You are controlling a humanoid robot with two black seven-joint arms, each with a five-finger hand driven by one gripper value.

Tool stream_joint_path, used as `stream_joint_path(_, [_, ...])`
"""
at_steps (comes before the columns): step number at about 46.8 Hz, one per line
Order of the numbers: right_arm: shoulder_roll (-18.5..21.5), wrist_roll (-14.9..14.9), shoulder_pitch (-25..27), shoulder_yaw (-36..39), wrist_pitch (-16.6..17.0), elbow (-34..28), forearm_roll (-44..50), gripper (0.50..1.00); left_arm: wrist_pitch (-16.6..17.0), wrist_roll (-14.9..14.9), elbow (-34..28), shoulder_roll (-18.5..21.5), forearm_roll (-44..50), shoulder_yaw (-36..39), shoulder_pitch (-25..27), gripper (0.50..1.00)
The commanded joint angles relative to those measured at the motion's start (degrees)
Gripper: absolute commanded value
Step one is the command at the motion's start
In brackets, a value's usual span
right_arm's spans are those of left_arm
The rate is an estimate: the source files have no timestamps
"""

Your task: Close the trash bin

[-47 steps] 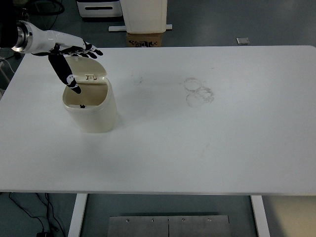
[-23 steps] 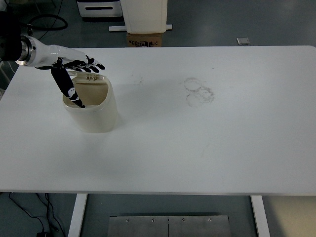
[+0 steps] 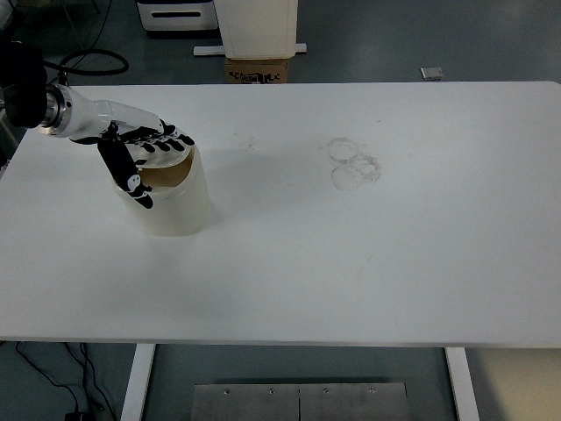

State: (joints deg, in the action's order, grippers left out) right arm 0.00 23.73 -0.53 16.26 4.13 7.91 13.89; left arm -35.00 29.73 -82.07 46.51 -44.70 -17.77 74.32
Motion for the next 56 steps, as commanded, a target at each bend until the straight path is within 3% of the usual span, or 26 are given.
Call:
stream_joint_path(1, [0.0, 0.0, 0.0, 0.0, 0.0, 0.0, 0.0, 0.991, 0.0, 0.1, 0.0, 0.1, 0.1, 0.0, -0.8, 1.0])
stream_joint_path(46, [0.0, 0.0, 0.0, 0.0, 0.0, 0.0, 0.0, 0.991, 0.0, 0.1, -2.2, 0.2, -0.4, 0.5, -2.9, 1.0])
stream_joint_path(56, [0.0, 0.0, 0.0, 0.0, 0.0, 0.0, 0.0, 0.991, 0.0, 0.0, -1.7, 1.0, 0.2, 0.4, 1.8, 1.0])
